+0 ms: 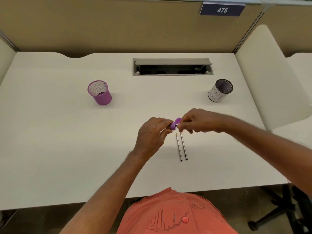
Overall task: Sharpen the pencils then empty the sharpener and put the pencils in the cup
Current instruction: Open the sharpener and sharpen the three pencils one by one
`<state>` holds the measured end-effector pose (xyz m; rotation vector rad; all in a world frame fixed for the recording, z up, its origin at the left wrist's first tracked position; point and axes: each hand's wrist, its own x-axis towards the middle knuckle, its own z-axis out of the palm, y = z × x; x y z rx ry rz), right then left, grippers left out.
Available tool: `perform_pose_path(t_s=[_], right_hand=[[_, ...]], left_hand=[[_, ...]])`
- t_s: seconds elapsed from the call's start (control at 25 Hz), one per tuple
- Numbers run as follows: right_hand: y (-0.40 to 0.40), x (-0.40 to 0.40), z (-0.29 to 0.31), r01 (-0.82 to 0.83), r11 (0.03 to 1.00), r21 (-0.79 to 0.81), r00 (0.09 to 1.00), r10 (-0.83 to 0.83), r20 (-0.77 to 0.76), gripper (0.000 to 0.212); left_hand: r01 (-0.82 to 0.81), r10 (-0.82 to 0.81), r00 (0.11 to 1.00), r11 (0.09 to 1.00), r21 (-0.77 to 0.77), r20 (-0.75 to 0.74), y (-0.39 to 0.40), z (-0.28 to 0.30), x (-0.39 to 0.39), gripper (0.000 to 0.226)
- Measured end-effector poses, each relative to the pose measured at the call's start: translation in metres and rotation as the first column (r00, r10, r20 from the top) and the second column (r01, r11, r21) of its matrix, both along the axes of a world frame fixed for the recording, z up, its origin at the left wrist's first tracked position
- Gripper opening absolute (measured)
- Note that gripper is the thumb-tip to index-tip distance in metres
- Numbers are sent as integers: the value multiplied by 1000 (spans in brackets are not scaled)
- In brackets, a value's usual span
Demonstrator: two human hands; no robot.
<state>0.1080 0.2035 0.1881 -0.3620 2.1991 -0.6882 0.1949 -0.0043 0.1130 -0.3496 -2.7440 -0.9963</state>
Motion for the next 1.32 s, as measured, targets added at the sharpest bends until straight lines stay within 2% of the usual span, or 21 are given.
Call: perform_pose_path(t_s=[0.08,0.16,0.28,0.32,0.4,0.44,0.52,0.56,0.6,0.68,0.76,0.8,0.84,0.92,0.96,1.0,1.08,1.16,1.2,1.28,1.32], right_hand=[[4,9,-5,-107,994,35,946,113,-303,12],[7,22,-11,-248,966,80,770,246,-588,6],[14,34,-19,-269,852,450,185,504,-844,12],[13,36,-17,-237,827,510,98,542,-835,16],[7,35,-16,-229,841,490,214,535,-818,25],[3,29,-13,-222,885,410,415,466,-781,29],[-2,14,-5,-101,986,134,908,146,-392,36],[-3,6,-1,43,999,-4,994,-43,-104,37],[-3,1,1,155,986,-69,985,-148,93,38],[-3,-2,2,163,983,-84,982,-154,106,37],[-1,6,0,18,1000,-16,981,-20,-193,26],[1,12,-3,-102,994,44,907,111,-407,20],[3,17,-8,-212,967,141,748,254,-614,15],[9,26,-15,-260,873,412,284,477,-832,15],[11,29,-15,-248,842,478,134,519,-844,18],[12,31,-15,-236,837,494,90,524,-847,21],[8,30,-16,-237,877,417,267,472,-840,24],[3,18,-8,-180,961,212,739,274,-615,31],[2,9,-4,-84,995,55,937,98,-337,33],[2,-5,4,119,987,-105,987,-106,121,34],[1,-8,6,123,986,-115,984,-105,147,33]], left_hand=[[-4,4,1000,1000,4,19,-2,1,-3,30],[-1,1,999,1000,10,47,-4,2,-5,30],[20,-24,994,999,41,103,-4,2,-7,27],[21,-26,994,998,53,106,-3,2,-7,26],[-12,8,997,998,55,78,-1,4,-8,26],[-29,27,998,999,43,51,-1,4,-9,27],[-23,23,1000,1000,0,6,0,5,-9,27],[-9,9,1000,1000,-15,-4,0,6,-8,27],[2,-2,1000,1000,-23,-9,0,7,-8,27],[7,-7,1000,1000,-24,-11,-3,8,-11,27],[7,-7,1000,1000,-21,3,-5,9,-14,28],[9,-9,1000,1000,-16,12,-5,10,-15,28],[11,-11,1000,1000,-7,20,-6,10,-15,28],[18,-18,999,1000,19,44,-5,9,-15,27],[21,-23,998,999,33,54,-4,8,-15,26],[22,-24,998,999,46,58,-2,8,-14,26],[5,-7,999,998,56,42,-1,9,-14,25],[3,-4,1000,999,36,7,-1,9,-14,26],[14,-14,1000,1000,21,-5,0,9,-13,26],[30,-30,999,1000,0,-12,1,10,-11,25],[30,-30,999,1000,-2,-12,0,11,-12,25]])
